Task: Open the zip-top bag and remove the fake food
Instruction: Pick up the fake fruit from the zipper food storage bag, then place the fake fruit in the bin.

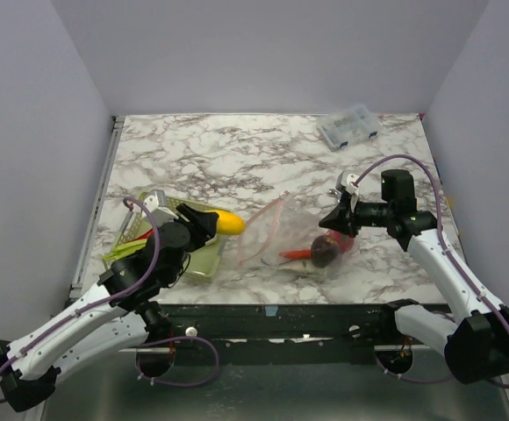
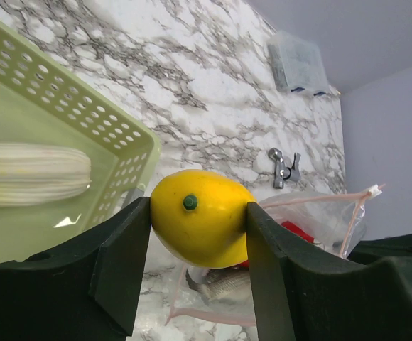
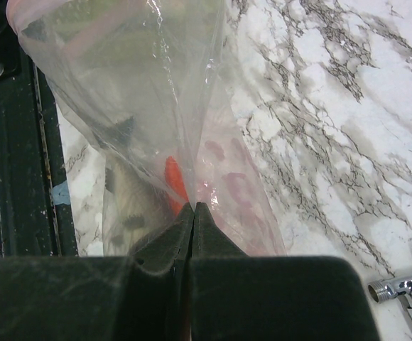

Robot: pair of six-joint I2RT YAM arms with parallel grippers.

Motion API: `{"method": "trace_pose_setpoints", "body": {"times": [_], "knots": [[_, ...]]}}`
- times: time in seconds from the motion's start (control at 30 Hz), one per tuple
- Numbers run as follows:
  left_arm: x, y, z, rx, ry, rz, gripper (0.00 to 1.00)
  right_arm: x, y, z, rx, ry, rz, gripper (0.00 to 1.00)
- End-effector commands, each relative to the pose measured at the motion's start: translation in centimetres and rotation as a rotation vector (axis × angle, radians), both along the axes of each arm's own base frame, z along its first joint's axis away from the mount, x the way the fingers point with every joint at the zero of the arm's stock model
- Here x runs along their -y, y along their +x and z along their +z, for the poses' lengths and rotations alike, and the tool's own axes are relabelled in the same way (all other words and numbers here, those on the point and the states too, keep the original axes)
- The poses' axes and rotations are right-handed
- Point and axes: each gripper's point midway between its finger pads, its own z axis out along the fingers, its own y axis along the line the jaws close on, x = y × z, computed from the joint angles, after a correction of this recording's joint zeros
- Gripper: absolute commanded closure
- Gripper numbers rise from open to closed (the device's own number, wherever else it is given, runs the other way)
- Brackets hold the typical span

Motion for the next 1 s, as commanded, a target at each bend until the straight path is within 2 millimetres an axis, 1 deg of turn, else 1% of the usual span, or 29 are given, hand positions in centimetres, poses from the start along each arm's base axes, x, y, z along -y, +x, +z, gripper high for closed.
{"method": "trace_pose_setpoints", "body": {"times": [0.0, 0.2, 0.53, 0.83, 0.97], "knots": [[-2.8, 0.4, 1.5, 0.038, 0.043, 0.065, 1.0, 0.1, 0.3, -0.5, 0.003, -0.014, -0.012, 1.0], [-4.5, 0.8, 1.7, 0.049, 0.07, 0.105, 1.0, 0.1, 0.3, -0.6, -0.003, -0.017, -0.012, 1.0], [-6.9, 2.0, 0.7, 0.036, 0.115, 0.176, 1.0, 0.1, 0.4, -0.8, -0.006, -0.018, -0.011, 1.0], [-9.5, 4.1, -2.2, -0.009, 0.14, 0.253, 1.0, 0.1, 0.3, -0.9, -0.009, -0.022, -0.009, 1.0], [-10.5, 4.9, -3.9, -0.045, 0.138, 0.283, 1.0, 0.1, 0.3, -1.0, -0.012, -0.023, -0.007, 1.0]]}}
